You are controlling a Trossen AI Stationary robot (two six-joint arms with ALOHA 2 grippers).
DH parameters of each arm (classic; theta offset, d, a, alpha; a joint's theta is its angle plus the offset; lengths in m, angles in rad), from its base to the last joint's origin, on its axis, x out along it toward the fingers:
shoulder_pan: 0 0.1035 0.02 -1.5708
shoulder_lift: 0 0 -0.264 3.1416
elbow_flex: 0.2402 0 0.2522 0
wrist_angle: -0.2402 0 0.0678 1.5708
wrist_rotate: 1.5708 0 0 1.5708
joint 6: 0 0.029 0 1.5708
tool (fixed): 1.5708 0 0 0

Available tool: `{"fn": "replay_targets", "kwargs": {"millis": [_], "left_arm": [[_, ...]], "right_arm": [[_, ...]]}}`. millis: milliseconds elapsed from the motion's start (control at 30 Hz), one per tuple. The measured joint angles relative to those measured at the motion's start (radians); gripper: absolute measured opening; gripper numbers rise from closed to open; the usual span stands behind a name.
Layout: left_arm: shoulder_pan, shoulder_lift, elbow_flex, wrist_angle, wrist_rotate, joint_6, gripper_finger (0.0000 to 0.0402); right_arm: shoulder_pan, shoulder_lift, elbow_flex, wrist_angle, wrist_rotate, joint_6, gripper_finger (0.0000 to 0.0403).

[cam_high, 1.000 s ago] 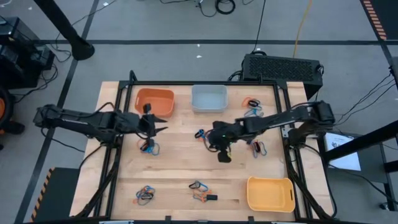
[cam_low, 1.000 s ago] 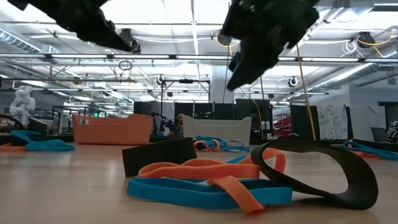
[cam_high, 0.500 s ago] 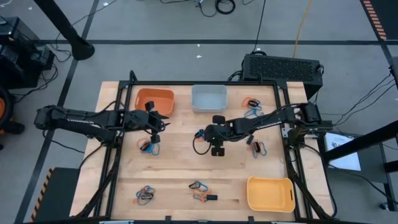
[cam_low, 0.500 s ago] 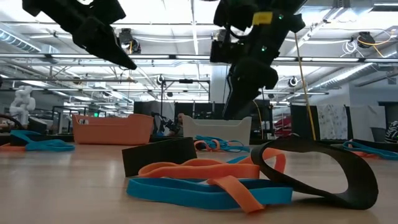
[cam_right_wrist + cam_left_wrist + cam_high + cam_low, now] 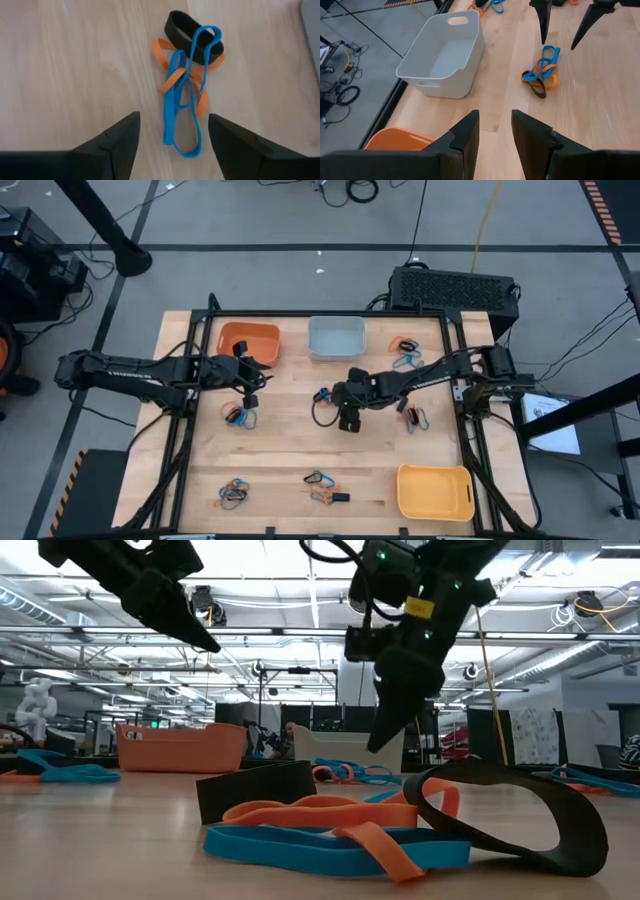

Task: Sort rubber bands into baskets
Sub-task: Put the blue rubberband into the gray bin

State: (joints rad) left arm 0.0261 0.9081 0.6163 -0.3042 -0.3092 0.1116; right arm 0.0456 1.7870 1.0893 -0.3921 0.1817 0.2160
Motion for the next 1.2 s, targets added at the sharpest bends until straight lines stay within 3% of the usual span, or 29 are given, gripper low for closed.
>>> {"fn": "replay_targets", "kwargs": {"millis": [600, 1000, 1200], "left_arm": [[0.0, 0.0, 0.0, 0.006, -0.001, 0.0, 0.0123], [0.001, 0.0, 0.0, 0.007, -0.002, 0.008, 0.0123], [0.002, 0.0, 0.0, 0.007, -0.002, 0.008, 0.0123]], "right_arm": [[0.0, 0.009, -0.134, 0.163, 0.004, 0.095, 0.017], [-0.013, 0.013, -0.137, 0.224, 0.002, 0.075, 0.0102], [-0.028, 0.01, -0.137, 0.218, -0.004, 0.075, 0.0045]]}}
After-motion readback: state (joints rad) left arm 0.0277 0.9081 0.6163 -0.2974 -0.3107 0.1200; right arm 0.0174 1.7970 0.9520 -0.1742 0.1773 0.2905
